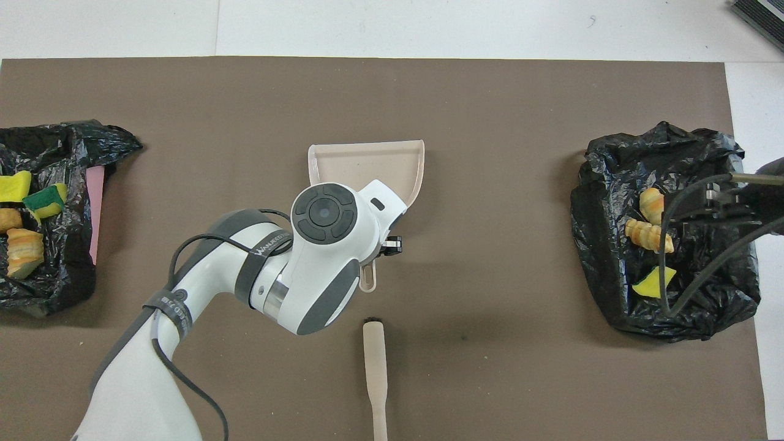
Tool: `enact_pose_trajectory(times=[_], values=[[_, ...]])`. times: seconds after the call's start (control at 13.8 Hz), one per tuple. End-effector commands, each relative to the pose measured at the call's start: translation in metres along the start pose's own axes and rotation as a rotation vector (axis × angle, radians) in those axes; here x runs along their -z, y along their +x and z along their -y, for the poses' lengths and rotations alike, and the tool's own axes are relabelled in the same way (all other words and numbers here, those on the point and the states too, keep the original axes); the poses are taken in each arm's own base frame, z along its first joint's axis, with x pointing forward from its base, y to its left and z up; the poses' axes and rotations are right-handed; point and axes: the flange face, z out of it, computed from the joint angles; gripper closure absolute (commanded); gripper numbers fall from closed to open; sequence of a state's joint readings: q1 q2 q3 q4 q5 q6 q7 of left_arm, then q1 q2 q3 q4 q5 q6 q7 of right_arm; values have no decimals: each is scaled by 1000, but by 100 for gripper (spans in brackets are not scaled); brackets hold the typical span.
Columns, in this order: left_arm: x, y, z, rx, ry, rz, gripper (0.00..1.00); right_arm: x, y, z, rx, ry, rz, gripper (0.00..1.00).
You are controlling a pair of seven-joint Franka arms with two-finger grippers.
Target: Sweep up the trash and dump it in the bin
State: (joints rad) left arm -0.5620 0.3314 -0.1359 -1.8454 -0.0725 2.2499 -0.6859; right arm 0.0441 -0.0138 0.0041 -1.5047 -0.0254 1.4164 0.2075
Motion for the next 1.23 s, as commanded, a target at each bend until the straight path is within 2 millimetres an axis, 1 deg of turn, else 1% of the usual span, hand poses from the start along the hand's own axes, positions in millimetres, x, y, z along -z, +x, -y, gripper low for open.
enact_pose_trajectory(times=[0.0,0.07,0.14,0.29,0.43,0.51,0.58,0.65,0.8,0.94,1.16], values=[[21,17,20,54,-8,-17,0,0,-3,-7,15,7,-4,0],[30,24,29,73,-11,-25,0,1,-3,-7,17,6,-7,0],[39,34,43,100,-11,-30,0,0,-3,-7,9,3,-5,0],[46,56,74,172,-12,-32,0,1,-2,-11,13,-2,-9,0],[55,75,108,184,-4,-36,0,1,0,-15,4,-3,-12,0],[59,85,127,153,-4,-43,0,1,0,-15,2,-3,-11,0],[63,89,135,96,1,-42,0,1,0,-15,2,-3,-12,0],[73,98,148,79,0,-44,0,1,0,-15,-4,-3,-12,0],[90,114,180,68,9,-34,0,1,0,-14,-7,-1,-11,0],[106,124,214,37,14,-26,0,1,0,-13,-5,0,-11,0],[140,127,264,-65,21,-32,0,0,0,-15,-10,-1,-10,0]])
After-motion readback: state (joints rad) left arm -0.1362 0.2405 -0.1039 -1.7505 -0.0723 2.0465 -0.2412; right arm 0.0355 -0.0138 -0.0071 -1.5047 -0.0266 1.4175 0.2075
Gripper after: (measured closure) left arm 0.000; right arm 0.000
